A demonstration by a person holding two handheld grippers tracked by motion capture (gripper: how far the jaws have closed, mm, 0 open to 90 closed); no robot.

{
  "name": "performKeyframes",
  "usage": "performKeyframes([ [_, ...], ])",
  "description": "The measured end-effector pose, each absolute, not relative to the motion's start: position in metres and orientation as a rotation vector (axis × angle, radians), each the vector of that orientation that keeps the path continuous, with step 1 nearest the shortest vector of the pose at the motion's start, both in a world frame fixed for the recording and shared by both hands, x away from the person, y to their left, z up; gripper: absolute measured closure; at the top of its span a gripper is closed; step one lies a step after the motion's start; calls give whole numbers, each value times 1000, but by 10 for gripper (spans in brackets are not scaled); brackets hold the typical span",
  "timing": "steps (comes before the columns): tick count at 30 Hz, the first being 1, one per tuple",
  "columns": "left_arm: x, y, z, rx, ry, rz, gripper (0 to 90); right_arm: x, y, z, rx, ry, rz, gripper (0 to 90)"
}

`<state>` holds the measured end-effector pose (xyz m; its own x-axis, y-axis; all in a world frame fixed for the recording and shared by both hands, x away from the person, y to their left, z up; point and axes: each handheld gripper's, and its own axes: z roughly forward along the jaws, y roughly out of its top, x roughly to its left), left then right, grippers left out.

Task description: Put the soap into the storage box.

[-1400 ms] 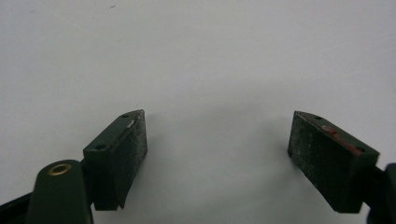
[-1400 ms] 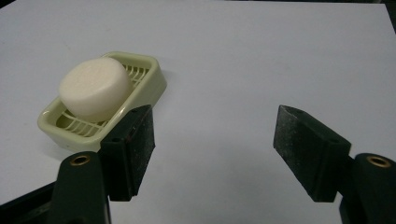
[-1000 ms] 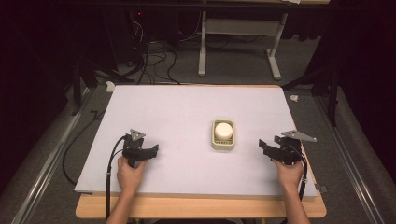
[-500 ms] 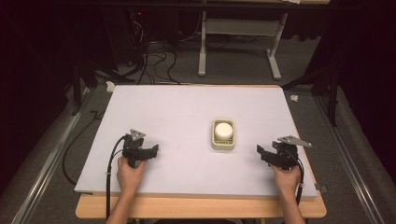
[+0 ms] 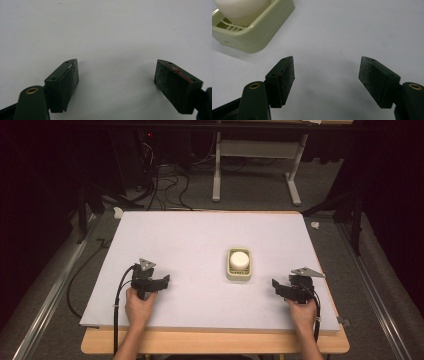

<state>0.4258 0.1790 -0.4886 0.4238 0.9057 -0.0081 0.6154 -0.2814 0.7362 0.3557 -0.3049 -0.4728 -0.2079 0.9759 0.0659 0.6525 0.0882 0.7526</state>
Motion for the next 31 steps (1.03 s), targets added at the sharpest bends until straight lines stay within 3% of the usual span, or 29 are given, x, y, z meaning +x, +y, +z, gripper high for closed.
performKeyframes([
  [31, 426, 179, -489, 2007, 1282, 553, 201, 357, -296, -483, 1555, 1968, 831, 257],
])
